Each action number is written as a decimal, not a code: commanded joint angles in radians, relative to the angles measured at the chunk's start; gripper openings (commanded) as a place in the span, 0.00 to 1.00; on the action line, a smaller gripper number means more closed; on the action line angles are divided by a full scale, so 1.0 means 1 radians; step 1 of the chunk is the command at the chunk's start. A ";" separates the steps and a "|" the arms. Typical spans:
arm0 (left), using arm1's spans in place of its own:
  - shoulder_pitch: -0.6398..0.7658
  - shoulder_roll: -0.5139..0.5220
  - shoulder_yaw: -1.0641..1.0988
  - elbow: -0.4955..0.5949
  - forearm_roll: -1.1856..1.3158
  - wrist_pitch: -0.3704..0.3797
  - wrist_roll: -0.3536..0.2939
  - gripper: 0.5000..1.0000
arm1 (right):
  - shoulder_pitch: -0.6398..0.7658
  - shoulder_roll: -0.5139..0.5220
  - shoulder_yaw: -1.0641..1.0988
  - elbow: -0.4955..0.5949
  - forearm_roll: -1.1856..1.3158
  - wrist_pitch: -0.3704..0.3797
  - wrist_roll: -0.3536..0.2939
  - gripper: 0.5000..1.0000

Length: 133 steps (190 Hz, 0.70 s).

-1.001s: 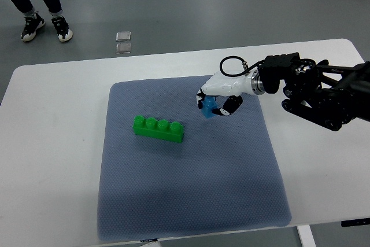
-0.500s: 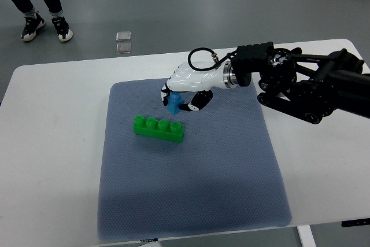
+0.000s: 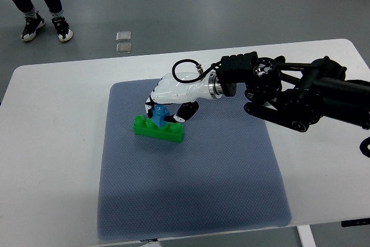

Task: Stack blue block on green block with right hand
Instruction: 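Lift the blue block and carry it over the green brick, then press the blue block down onto the green brick's studs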

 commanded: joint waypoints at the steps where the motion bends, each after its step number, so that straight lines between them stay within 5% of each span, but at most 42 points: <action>1: 0.000 0.000 0.000 0.000 0.000 0.000 0.000 1.00 | -0.003 0.004 -0.001 -0.012 -0.002 -0.006 0.000 0.10; 133: 0.000 0.000 0.000 0.000 0.000 0.000 0.000 1.00 | -0.023 0.024 -0.026 -0.035 -0.033 -0.024 0.000 0.11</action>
